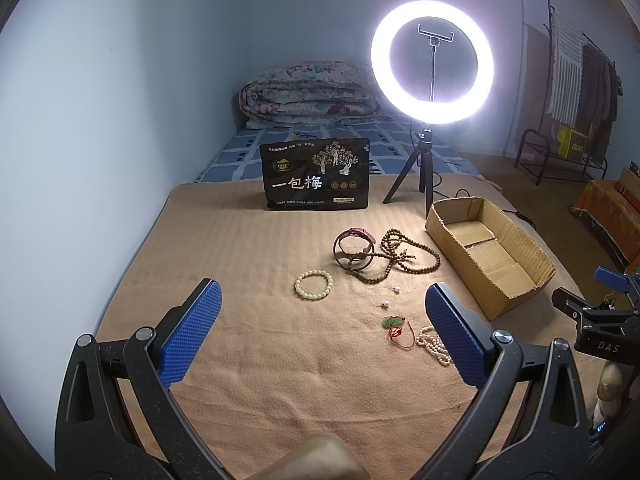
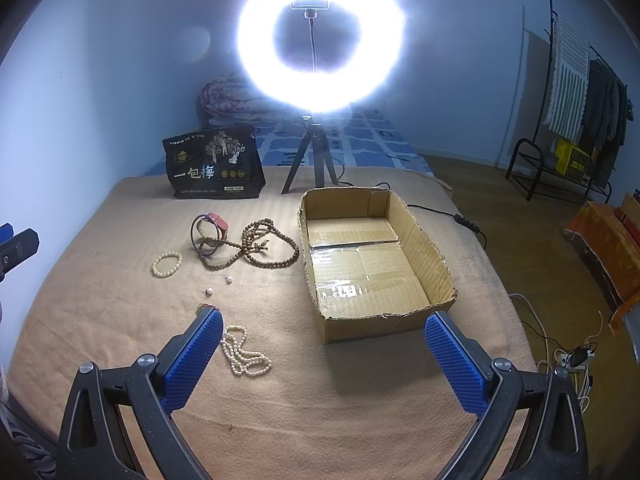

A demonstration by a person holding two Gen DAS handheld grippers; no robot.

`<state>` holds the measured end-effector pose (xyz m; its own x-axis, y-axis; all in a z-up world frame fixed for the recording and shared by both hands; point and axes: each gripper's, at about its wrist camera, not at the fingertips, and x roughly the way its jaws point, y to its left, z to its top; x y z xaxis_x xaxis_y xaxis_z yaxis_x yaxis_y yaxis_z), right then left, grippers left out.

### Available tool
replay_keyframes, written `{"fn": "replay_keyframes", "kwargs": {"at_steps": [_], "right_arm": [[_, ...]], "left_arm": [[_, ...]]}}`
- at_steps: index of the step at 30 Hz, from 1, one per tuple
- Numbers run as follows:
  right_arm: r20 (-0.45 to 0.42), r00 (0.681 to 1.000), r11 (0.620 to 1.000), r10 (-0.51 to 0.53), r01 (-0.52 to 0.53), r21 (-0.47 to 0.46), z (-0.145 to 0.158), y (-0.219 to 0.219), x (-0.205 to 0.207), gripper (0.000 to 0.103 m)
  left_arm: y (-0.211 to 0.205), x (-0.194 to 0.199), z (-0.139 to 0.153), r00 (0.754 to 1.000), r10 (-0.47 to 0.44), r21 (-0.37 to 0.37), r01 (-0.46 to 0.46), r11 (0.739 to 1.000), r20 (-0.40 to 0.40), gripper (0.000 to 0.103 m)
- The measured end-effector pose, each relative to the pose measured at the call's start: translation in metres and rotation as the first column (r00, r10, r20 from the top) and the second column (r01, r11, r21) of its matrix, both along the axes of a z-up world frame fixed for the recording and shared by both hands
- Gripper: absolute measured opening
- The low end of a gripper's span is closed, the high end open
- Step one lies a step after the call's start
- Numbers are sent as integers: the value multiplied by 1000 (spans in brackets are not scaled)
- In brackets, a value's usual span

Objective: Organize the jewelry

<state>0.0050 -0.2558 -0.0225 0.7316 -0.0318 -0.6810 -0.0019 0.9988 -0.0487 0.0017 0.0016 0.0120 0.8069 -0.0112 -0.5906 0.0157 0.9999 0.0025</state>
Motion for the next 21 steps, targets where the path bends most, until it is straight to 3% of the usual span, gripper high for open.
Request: {"fn": "replay_keyframes", "kwargs": {"at_steps": [21], "right_arm": [[-4, 1000, 1000, -3, 3, 7, -2, 0, -1, 102]], "left_arm": [[0, -1, -1, 1000, -1, 0, 1, 1000, 5, 103]]}}
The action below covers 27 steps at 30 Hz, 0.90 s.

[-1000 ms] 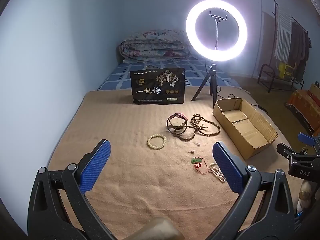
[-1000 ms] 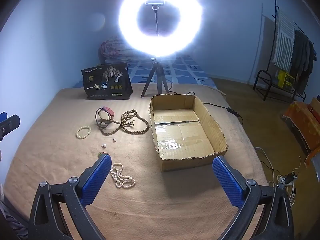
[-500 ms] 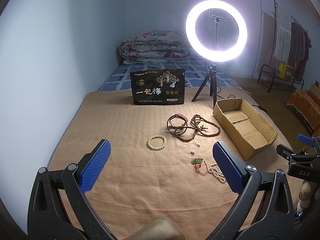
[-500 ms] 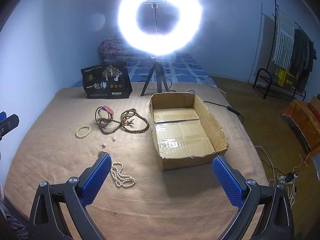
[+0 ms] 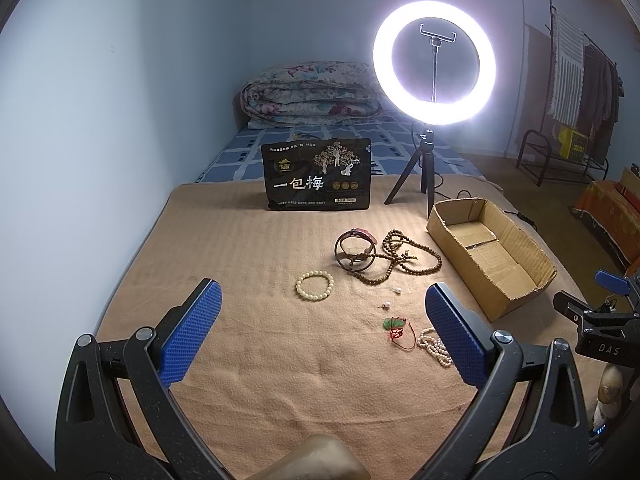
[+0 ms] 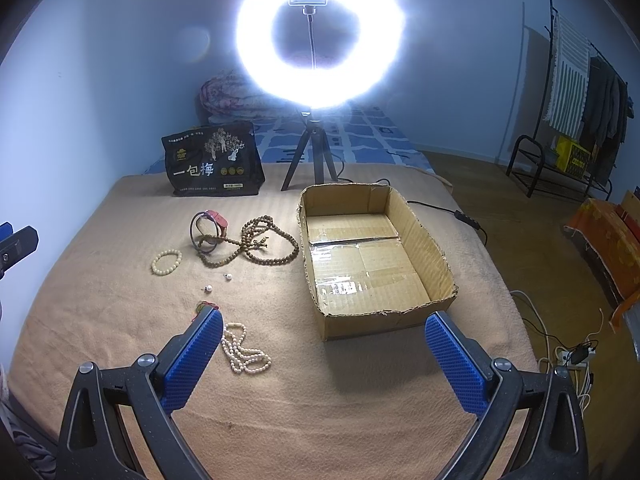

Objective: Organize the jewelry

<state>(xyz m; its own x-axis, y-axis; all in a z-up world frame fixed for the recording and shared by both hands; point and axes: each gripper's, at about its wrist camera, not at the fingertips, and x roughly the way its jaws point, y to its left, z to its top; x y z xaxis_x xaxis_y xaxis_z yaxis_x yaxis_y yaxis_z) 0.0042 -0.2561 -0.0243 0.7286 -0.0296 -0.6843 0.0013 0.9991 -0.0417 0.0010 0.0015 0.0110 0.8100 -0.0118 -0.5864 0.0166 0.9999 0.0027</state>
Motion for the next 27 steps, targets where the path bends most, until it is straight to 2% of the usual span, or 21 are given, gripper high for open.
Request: {"fn": "replay_keyframes", "kwargs": {"at_steps": [27], "right_arm": [[-5, 1000, 1000, 4, -4, 3, -3, 1, -1, 102]], "left_arm": [[0, -1, 1, 1000, 1, 0, -1, 1000, 2, 103]]}}
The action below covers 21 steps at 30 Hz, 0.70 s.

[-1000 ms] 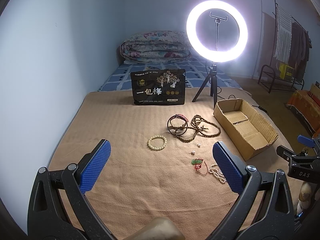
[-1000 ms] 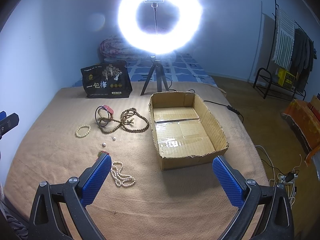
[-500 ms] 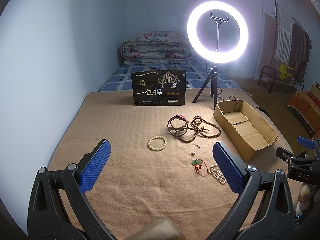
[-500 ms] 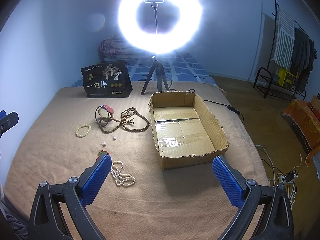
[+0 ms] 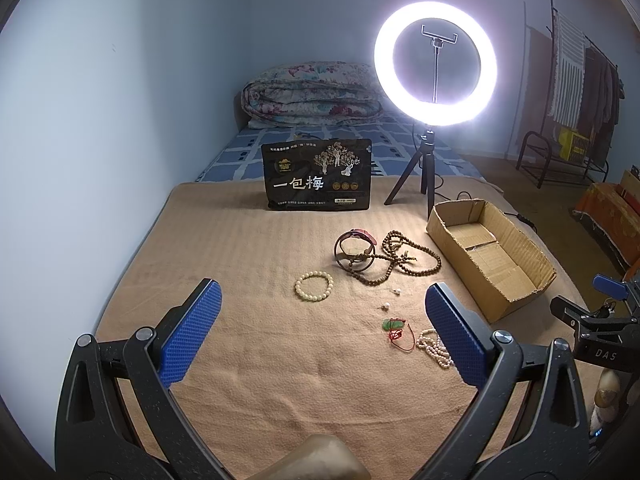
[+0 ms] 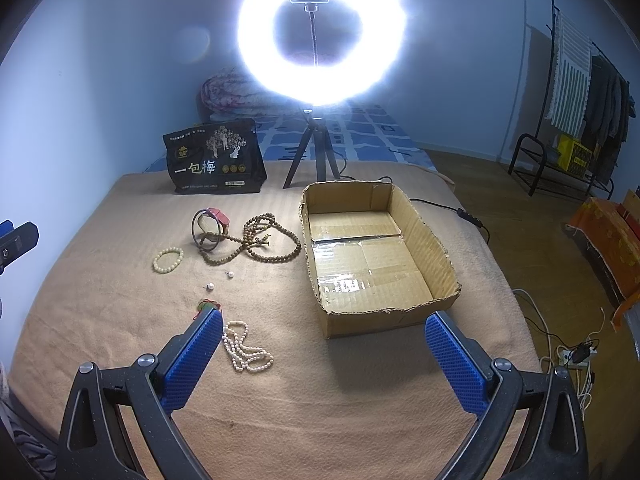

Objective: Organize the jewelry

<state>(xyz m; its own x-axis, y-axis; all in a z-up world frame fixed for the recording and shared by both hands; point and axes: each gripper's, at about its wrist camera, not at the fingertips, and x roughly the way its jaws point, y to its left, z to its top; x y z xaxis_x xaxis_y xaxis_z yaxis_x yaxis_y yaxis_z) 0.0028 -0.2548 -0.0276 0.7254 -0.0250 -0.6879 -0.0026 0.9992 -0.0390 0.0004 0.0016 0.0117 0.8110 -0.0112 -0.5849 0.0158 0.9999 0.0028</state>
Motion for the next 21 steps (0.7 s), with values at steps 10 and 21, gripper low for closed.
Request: {"fn": "replay_keyframes", "kwargs": {"at_steps": [10, 21], "right_arm": [[-2, 1000, 1000, 1, -1, 4, 0, 0, 0, 102], [-23, 1000, 1000, 13, -13, 7, -7, 2, 6, 102]], "left_arm": [[0, 0, -1, 1000, -1, -1, 1, 1000, -1, 103], [2, 9, -7, 1000, 15, 0, -15, 1000, -23, 103]]}}
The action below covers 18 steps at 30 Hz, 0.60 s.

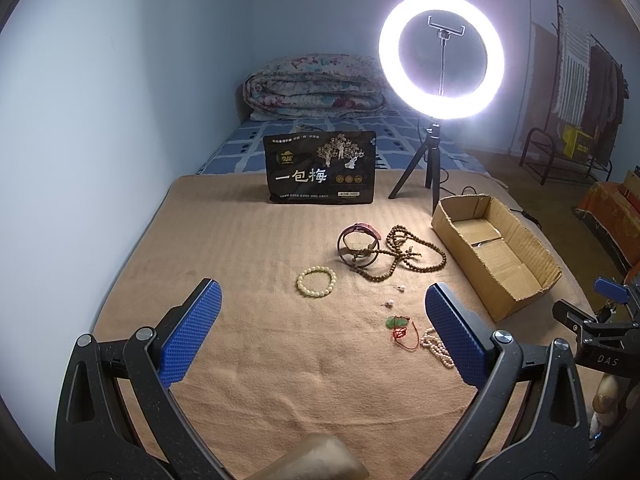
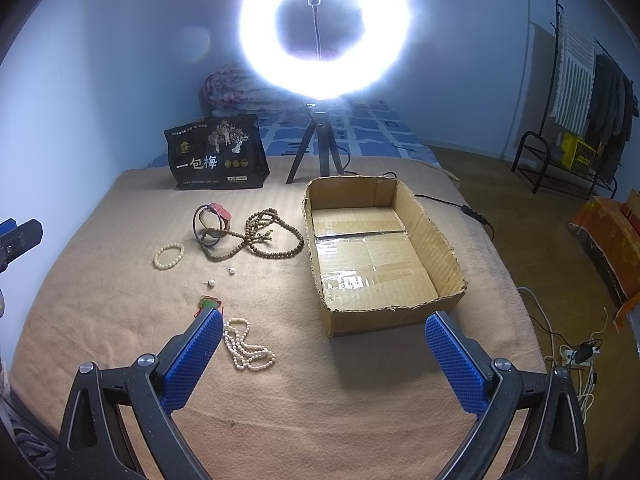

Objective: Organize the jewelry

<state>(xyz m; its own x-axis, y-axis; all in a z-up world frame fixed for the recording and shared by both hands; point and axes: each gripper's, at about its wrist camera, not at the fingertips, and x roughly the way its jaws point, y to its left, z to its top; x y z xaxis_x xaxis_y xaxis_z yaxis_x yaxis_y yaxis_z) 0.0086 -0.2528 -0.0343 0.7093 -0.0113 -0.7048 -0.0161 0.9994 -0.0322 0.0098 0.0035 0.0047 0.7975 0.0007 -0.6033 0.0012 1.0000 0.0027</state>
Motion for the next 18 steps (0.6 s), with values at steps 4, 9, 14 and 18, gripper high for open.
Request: {"fn": "replay_keyframes", "kwargs": {"at_steps": [4, 9, 14, 18], "right_arm": [[-2, 1000, 1000, 7, -7, -26, -6, 4, 2, 97], [-27, 998, 999, 51, -51, -17, -19, 10, 10, 96], [-72, 991, 994, 108, -106, 35, -33, 18, 21, 93], [-102, 984, 989, 146, -146, 11, -45, 30, 28, 88]], "left_arm": [[2, 9, -9, 1000, 14, 4, -14, 1000, -17, 103], [8, 22, -19, 998, 33, 11, -33, 999, -52, 103], [16, 38, -34, 994, 46, 4, -46, 999, -96, 103], [18, 47, -42, 992, 45, 13, -43, 999, -114, 103]]}}
